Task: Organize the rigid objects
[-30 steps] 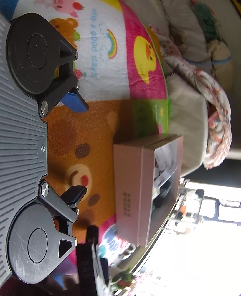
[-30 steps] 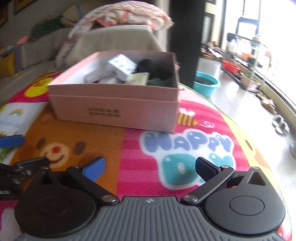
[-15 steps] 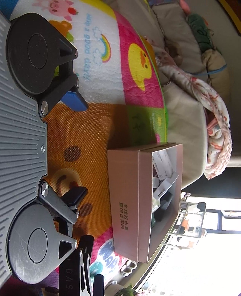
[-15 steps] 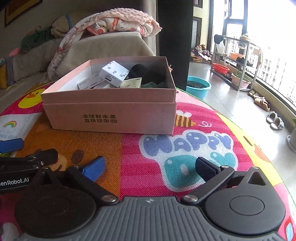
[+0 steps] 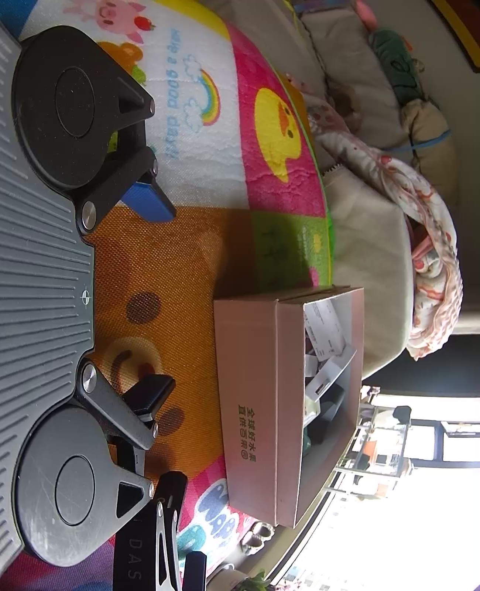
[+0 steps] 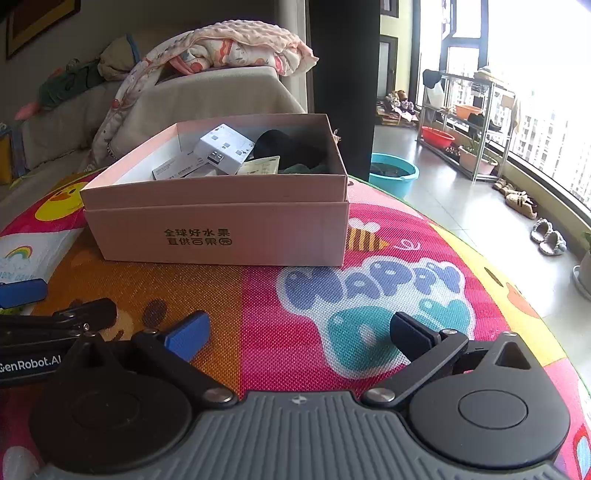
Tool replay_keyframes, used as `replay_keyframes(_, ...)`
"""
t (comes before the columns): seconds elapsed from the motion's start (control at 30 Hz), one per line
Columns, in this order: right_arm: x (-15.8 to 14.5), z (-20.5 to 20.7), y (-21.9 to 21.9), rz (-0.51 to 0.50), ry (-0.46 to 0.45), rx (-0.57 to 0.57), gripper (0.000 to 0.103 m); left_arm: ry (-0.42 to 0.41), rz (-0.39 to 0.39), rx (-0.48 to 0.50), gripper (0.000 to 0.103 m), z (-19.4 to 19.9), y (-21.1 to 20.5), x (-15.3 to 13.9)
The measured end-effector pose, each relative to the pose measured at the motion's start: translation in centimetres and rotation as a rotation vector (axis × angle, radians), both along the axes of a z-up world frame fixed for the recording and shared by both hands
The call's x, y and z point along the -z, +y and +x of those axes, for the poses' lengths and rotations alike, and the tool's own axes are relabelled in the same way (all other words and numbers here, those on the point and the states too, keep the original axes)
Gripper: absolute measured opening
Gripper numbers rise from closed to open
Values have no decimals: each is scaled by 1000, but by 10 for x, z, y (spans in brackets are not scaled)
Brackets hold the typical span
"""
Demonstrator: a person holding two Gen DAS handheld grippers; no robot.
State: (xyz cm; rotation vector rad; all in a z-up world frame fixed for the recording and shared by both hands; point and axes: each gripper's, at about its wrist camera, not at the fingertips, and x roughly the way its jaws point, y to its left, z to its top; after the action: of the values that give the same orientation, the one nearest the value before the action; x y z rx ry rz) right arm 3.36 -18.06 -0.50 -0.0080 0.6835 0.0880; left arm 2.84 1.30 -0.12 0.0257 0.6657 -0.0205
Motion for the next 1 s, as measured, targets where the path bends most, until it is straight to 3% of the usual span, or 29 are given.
replay_keyframes(1.0, 0, 0, 0, 0, 0, 0, 103, 0, -18, 4, 94, 0, 3, 0)
